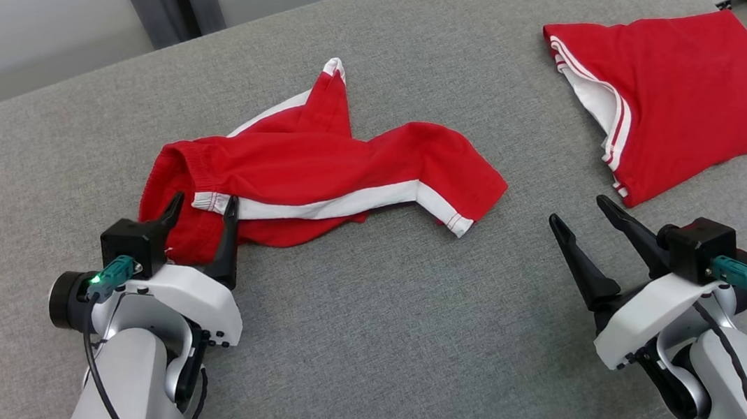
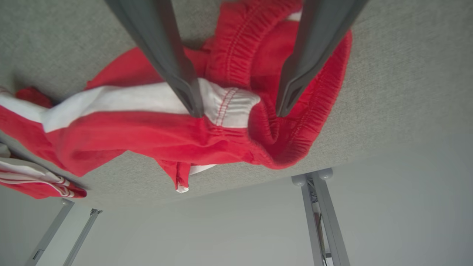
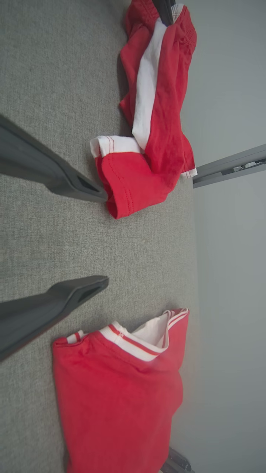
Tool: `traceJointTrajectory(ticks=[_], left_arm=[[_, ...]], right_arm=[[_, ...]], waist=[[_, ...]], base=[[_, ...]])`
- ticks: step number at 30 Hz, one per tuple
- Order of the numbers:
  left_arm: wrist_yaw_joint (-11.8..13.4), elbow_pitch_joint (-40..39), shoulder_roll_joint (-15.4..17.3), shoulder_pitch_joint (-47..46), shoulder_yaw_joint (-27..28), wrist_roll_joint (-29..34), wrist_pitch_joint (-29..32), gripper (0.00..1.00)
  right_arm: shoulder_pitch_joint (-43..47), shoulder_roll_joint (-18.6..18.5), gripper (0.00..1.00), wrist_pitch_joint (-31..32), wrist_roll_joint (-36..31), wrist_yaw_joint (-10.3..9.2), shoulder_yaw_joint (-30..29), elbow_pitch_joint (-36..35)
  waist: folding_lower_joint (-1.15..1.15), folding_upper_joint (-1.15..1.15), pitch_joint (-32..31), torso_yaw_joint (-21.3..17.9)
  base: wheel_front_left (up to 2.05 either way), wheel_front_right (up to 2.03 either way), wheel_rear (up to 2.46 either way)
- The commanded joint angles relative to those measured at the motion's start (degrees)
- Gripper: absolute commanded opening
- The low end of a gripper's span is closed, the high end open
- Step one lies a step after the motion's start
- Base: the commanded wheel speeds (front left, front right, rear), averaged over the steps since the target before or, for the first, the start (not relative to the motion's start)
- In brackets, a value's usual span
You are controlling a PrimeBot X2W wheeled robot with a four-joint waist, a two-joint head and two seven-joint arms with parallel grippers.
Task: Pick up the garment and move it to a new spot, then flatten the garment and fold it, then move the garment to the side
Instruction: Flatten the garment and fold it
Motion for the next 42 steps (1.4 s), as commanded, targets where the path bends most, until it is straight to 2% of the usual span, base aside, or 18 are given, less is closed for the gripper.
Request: traceJointTrajectory(ticks=[1, 2, 3, 4, 10, 19, 25, 38, 39, 41, 42], left_arm=[[-0.4, 0.7, 0.3, -1.0, -0.5, -0.7, -0.1, 1.0], [-0.4, 1.0, 0.3, -1.2, -0.8, -1.0, -0.1, 0.49], [-0.6, 1.2, 0.3, -1.5, -1.0, -1.2, -0.3, 0.11], [-0.5, 1.4, 0.3, -1.7, -1.3, -1.4, -0.6, 0.0], [-0.9, 1.3, -0.1, -1.8, -2.9, -2.4, -2.3, 0.0], [-0.9, -1.6, -0.8, -0.3, -4.6, -3.2, -3.3, 0.0], [-0.8, -4.5, -1.4, 1.1, -6.6, -3.1, -2.4, 0.0], [0.5, -8.8, -1.8, 1.4, -8.8, -2.4, -0.8, 0.0], [0.5, -9.0, -1.8, 1.4, -8.9, -2.4, -0.7, 0.0], [0.7, -9.3, -1.6, 1.4, -9.1, -2.5, -0.6, 0.0], [0.7, -9.5, -1.5, 1.4, -9.1, -2.5, -0.5, 0.0]], right_arm=[[-0.6, -0.1, 1.0, -0.4, -0.5, -0.01, -0.2, 0.4], [-0.6, -0.1, 1.0, -0.4, -0.5, -0.01, -0.3, 0.5], [-0.6, -0.1, 1.0, -0.5, -0.6, -0.01, -0.3, 0.5], [-0.6, -0.1, 1.0, -0.5, -0.6, -0.01, -0.4, 0.5], [-0.7, 0.1, 1.0, -0.6, -0.6, -0.01, 0.4, 0.8], [-2.2, -0.6, 1.0, -0.6, -2.4, -0.01, 7.1, 1.7], [-5.8, -2.6, 1.0, -1.5, -6.5, -0.01, 12.2, 6.7], [-11.7, -2.4, 1.0, -3.0, -11.7, -0.01, 12.7, 18.4], [-12.0, -2.3, 0.98, -3.2, -11.7, -0.01, 12.6, 19.3], [-12.5, -1.9, 0.4, -3.4, -11.5, -0.01, 12.7, 20.7], [-12.8, -1.8, 0.23, -3.5, -11.4, -0.01, 12.7, 21.4]], waist=[[0.0, 0.0, 0.0, -0.1], [0.0, 0.0, 0.0, 0.0], [0.0, 0.0, 0.1, 0.0], [0.0, 0.0, 0.1, 0.1], [0.0, 0.0, -0.3, 1.7], [0.0, 0.0, -1.2, 4.6], [0.0, 0.0, -1.5, 7.6], [0.0, 0.0, -0.2, 10.7], [0.0, 0.0, -0.1, 10.8], [0.0, 0.0, 0.1, 10.9], [0.0, 0.0, 0.1, 10.9]], base=[[0.0, 0.0, 0.0], [0.0, 0.0, 0.0], [0.0, 0.0, 0.0], [0.0, 0.0, 0.0], [0.0, 0.0, 0.0], [0.0, 0.0, 0.0], [0.0, 0.0, 0.0], [0.0, 0.0, 0.0], [0.0, 0.0, 0.0], [0.0, 0.0, 0.0], [0.0, 0.0, 0.0]])
